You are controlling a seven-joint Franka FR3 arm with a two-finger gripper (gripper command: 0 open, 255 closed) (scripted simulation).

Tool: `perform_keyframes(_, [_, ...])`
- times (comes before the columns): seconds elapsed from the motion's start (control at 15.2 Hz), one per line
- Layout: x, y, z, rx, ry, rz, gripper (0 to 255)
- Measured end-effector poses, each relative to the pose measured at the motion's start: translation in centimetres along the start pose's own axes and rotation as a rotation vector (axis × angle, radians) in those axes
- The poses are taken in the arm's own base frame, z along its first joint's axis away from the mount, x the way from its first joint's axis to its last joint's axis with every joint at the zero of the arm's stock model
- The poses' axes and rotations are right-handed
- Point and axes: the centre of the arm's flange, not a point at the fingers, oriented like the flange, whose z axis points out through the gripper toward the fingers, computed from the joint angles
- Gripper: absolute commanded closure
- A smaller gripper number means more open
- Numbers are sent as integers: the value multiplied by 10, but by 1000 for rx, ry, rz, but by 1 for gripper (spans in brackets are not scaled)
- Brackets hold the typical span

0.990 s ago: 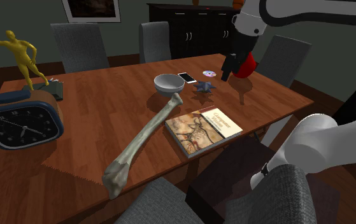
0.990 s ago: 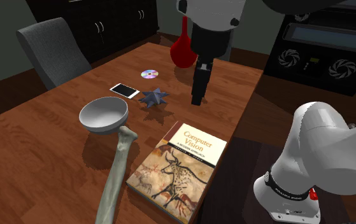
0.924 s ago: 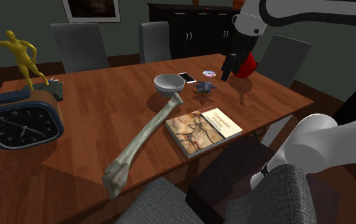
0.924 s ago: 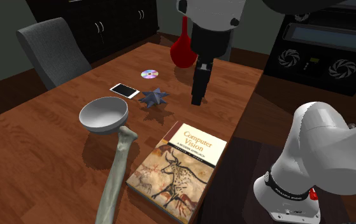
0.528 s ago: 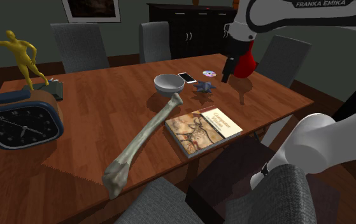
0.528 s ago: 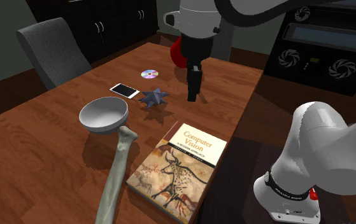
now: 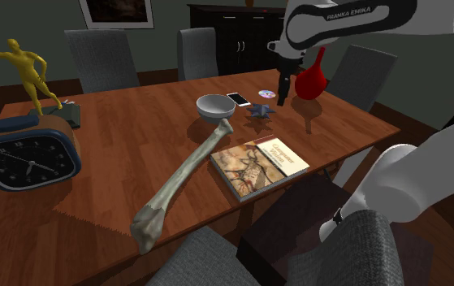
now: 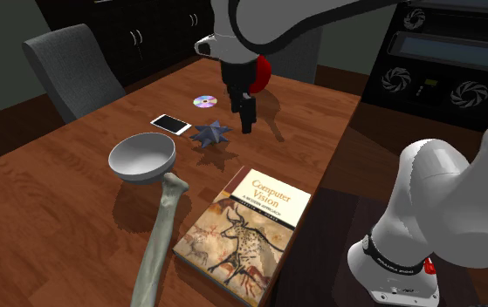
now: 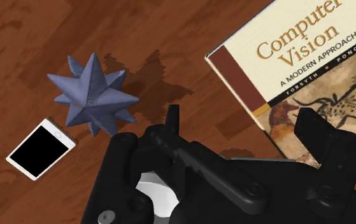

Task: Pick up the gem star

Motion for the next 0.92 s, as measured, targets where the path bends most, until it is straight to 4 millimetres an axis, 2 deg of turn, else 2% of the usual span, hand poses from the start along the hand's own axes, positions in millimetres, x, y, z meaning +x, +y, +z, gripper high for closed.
perform_keyframes(0.46, [41, 74, 54, 7, -63, -282, 0])
perform_keyframes(0.92, [100, 128, 105, 13, -125, -568, 0])
